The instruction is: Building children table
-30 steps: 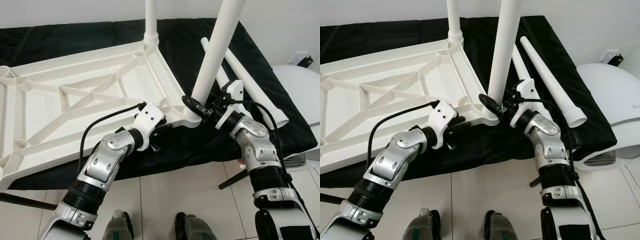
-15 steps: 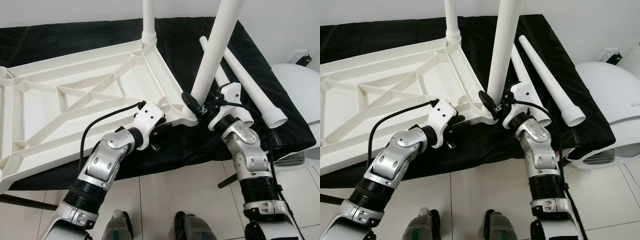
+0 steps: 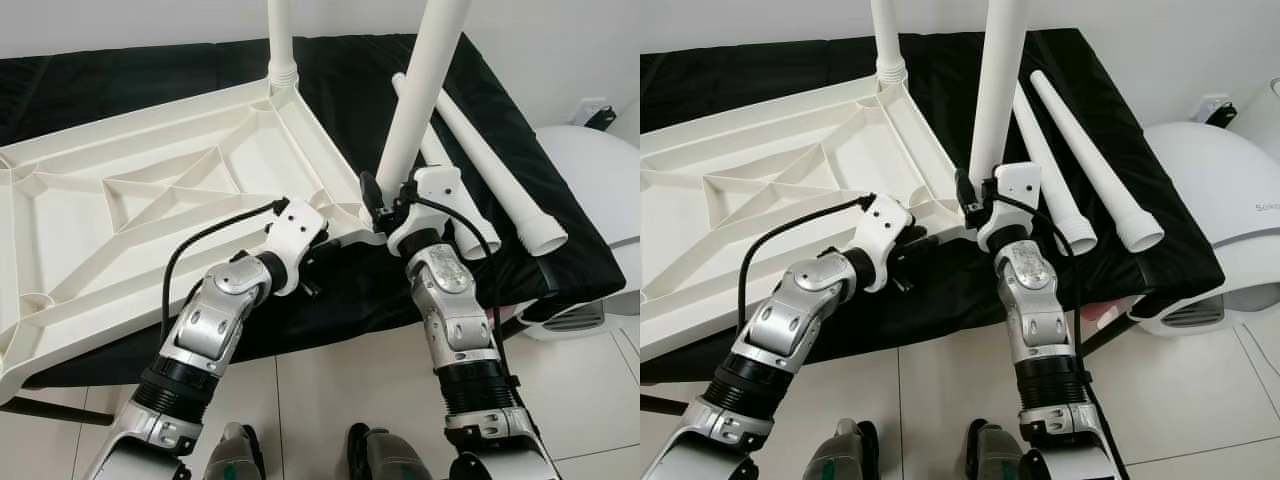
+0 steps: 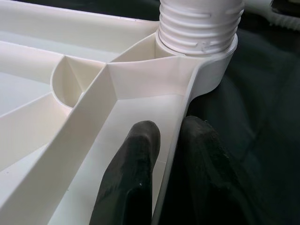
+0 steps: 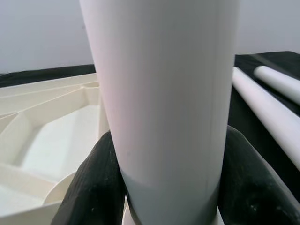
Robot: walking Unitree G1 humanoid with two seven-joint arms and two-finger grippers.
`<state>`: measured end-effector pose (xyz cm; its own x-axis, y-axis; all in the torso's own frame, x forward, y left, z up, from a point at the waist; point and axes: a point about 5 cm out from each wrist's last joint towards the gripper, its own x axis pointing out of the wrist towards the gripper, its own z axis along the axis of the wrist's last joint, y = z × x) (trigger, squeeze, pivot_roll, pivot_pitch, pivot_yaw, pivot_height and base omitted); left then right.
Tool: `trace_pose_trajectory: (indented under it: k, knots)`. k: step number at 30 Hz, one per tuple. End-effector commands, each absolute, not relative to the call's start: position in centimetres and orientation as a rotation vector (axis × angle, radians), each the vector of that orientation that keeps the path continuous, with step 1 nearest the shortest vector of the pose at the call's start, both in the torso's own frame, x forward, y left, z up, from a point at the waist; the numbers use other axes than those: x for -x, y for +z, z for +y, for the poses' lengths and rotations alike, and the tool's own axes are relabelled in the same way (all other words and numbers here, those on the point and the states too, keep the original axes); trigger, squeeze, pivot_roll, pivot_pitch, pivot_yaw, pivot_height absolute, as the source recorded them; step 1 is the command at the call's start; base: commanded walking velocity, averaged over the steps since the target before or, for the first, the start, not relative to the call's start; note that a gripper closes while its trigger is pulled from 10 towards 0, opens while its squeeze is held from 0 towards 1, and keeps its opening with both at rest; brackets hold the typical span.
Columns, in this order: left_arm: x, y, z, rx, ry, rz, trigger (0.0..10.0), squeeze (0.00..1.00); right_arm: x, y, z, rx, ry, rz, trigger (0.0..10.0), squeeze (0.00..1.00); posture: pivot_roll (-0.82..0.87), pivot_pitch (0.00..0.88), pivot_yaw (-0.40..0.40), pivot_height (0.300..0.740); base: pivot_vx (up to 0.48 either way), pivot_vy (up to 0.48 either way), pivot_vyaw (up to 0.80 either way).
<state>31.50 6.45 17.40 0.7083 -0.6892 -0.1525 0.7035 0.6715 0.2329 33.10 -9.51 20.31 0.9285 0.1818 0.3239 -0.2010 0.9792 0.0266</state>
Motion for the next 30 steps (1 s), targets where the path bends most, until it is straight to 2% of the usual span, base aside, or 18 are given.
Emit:
trace_pose_trajectory:
  k: [1,10,16,17,30]
  knots:
    - [-31.4,16.3,5.8,-0.294,-0.778,0.104,10.0,0.00,-33.3,19.2,-7.3,-0.066,0.177,-0.269,10.0,0.00,0.05,0.188,-0.001,0.740,0.000,0.000,0.00]
    - [-31.4,16.3,5.9,-0.297,-0.769,0.103,10.0,0.00,-33.3,19.0,-5.2,-0.082,0.103,-0.252,10.0,0.00,0.06,0.166,-0.013,0.740,0.000,0.000,0.00]
    - [-31.5,16.2,6.1,-0.298,-0.759,0.104,10.0,0.00,-33.2,18.8,-5.1,-0.092,0.099,-0.252,10.0,0.00,0.06,0.162,-0.014,0.740,0.000,0.000,0.00]
    - [-31.5,16.2,6.1,-0.298,-0.758,0.104,10.0,0.00,-33.2,18.8,-5.1,-0.096,0.105,-0.254,10.0,1.00,0.06,0.157,-0.015,0.740,0.000,0.000,0.00]
    - [-31.4,16.1,6.0,-0.293,-0.759,0.099,10.0,0.00,-32.9,19.2,-5.8,-0.130,0.164,-0.309,10.0,1.00,0.05,0.145,-0.020,0.740,0.000,0.000,0.00]
